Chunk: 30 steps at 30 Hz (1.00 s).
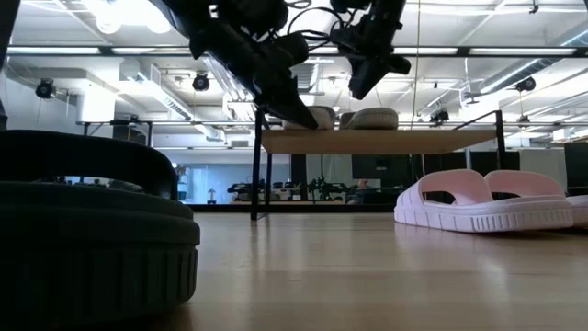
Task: Pick and place slides into the shelf
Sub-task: Put the gray slide on the shelf, then adjust the gray slide on the shelf
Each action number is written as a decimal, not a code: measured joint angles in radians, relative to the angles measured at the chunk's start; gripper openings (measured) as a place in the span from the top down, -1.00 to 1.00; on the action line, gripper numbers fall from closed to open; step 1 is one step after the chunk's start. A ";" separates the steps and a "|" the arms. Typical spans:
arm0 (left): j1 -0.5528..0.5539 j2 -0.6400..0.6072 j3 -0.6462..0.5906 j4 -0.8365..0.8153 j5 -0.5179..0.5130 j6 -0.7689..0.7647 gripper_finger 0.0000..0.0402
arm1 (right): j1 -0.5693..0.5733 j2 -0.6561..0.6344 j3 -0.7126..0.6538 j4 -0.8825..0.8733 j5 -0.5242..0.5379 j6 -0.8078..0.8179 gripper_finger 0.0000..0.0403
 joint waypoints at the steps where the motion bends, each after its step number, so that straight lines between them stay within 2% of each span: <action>1: 0.002 0.004 0.000 0.011 0.000 0.000 1.00 | 0.000 -0.009 0.000 -0.003 0.006 0.000 0.79; 4: 0.004 0.005 0.001 0.034 0.001 0.000 1.00 | 0.000 -0.035 0.000 -0.020 0.027 0.010 0.79; 10: 0.007 -0.006 0.007 0.073 -0.015 0.002 1.00 | -0.001 -0.099 -0.004 -0.109 0.137 0.051 0.79; 15: 0.007 -0.026 0.027 0.065 -0.027 -0.001 1.00 | -0.015 -0.131 -0.046 -0.212 0.162 0.090 0.79; 20: 0.006 -0.106 0.021 0.001 -0.028 -0.008 1.00 | -0.060 -0.160 -0.169 -0.204 0.148 0.105 0.79; 25: 0.006 -0.183 0.017 -0.105 -0.039 -0.016 1.00 | -0.135 -0.201 -0.309 -0.081 0.071 0.104 0.81; 30: 0.008 -0.287 0.000 -0.222 -0.198 -0.071 1.00 | -0.212 -0.222 -0.400 0.035 0.024 0.091 0.91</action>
